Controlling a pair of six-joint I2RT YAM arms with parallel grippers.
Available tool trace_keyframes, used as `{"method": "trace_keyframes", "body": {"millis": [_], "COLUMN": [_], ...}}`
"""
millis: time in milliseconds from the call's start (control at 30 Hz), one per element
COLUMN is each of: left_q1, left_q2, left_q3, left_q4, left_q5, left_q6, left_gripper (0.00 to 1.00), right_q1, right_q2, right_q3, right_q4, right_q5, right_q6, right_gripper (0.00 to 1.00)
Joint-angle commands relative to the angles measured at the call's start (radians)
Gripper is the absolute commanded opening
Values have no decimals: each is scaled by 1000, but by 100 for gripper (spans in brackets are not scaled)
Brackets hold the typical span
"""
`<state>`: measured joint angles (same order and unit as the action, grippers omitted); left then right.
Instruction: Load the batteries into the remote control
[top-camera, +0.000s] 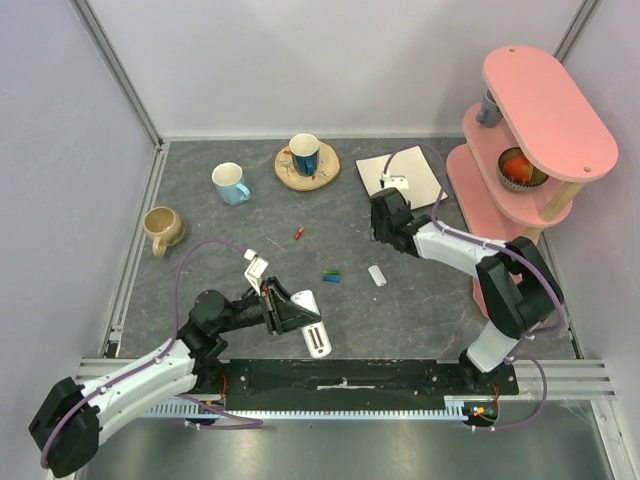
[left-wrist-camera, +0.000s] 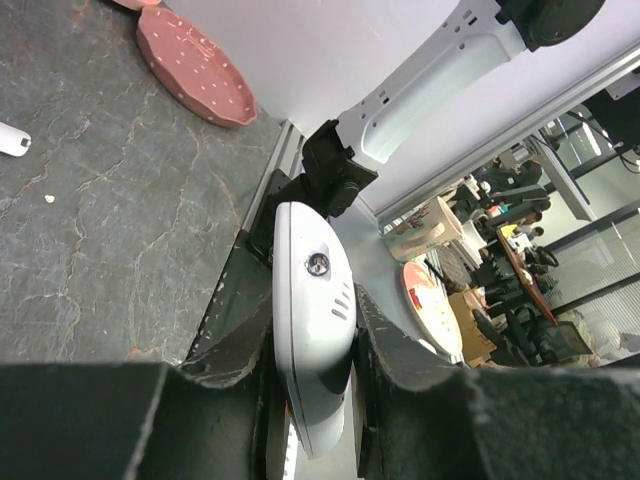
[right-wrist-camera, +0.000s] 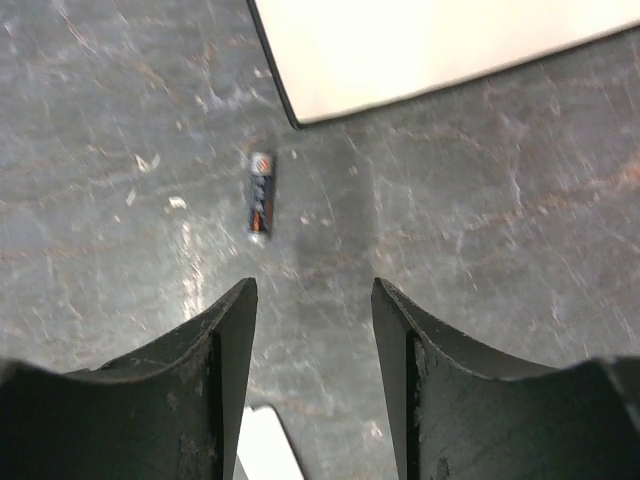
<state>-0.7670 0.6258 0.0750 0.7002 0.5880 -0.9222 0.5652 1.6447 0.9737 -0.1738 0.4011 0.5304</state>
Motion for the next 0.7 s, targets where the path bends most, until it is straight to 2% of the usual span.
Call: {"method": "trace_keyframes", "body": {"millis": [0,167,300,667], "left_q1": [6,6,6,6], "left_q2": [-27,-77,-84,-77], "left_q3": [19,20,12,-1], "left_q4": [-22,-126,-139,-137], "left_q5": [-20,-86,-90,-100], "left_q6": [5,29,33,29], "left_gripper": [2,2,2,2], "right_q1": [2,1,-1,-10], "right_q2": [69,173,251,345], "right_q3": [124,210,264,332], "right_q4": [42,23,-4,-46], "right_q5": [-12,-11,-1,16], "right_q6": [-38,-73,-89,-98], "right_gripper": [56,56,54,46]}}
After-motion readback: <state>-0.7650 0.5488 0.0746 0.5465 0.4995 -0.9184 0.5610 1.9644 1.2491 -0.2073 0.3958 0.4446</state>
